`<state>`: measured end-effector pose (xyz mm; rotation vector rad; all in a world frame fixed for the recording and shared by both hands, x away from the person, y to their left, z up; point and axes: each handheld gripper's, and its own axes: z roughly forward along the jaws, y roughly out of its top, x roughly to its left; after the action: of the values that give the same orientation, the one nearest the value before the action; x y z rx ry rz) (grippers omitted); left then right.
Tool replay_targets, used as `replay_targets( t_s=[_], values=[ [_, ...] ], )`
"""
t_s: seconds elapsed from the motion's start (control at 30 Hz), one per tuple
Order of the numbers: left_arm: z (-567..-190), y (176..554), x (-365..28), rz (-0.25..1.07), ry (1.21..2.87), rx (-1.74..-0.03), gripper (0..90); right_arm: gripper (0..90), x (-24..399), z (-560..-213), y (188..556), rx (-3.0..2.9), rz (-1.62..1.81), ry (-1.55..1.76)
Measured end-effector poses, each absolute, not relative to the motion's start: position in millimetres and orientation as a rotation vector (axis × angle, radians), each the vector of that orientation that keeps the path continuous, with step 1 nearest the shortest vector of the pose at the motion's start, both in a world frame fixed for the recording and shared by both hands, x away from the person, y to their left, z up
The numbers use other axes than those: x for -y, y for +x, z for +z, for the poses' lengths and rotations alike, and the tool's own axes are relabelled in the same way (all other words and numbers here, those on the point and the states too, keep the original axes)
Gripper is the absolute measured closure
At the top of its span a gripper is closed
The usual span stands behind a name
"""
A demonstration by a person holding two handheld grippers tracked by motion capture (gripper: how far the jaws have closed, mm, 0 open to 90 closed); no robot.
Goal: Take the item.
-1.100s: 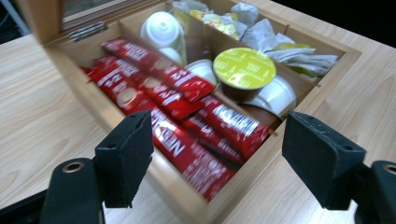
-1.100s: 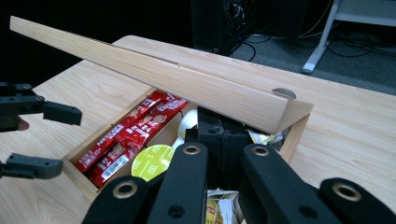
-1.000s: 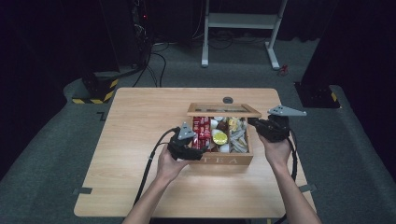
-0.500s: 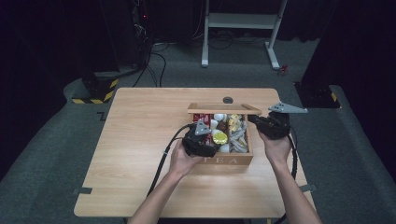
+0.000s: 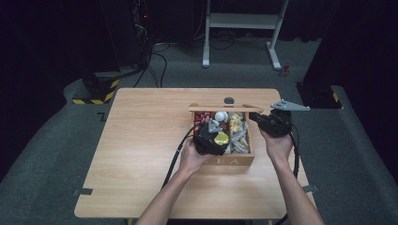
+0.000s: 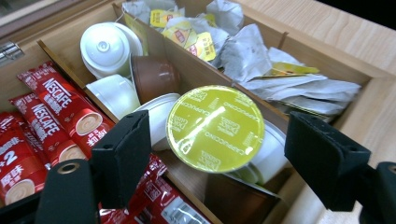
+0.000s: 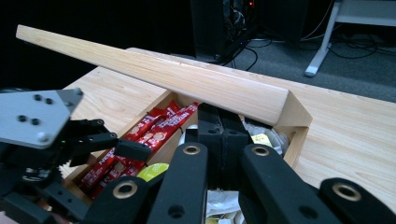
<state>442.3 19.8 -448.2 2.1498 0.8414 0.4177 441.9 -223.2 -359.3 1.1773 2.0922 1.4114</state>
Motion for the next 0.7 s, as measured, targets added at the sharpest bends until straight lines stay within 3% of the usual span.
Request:
replay_targets(
  t_s=[0.7],
  values=[
    [-453.9, 457.4, -2.4, 0.395, 2.186, -0.930, 32.1, 89.9, 221.7, -358.3, 444.1, -2.094, 1.403, 1.180]
  ],
)
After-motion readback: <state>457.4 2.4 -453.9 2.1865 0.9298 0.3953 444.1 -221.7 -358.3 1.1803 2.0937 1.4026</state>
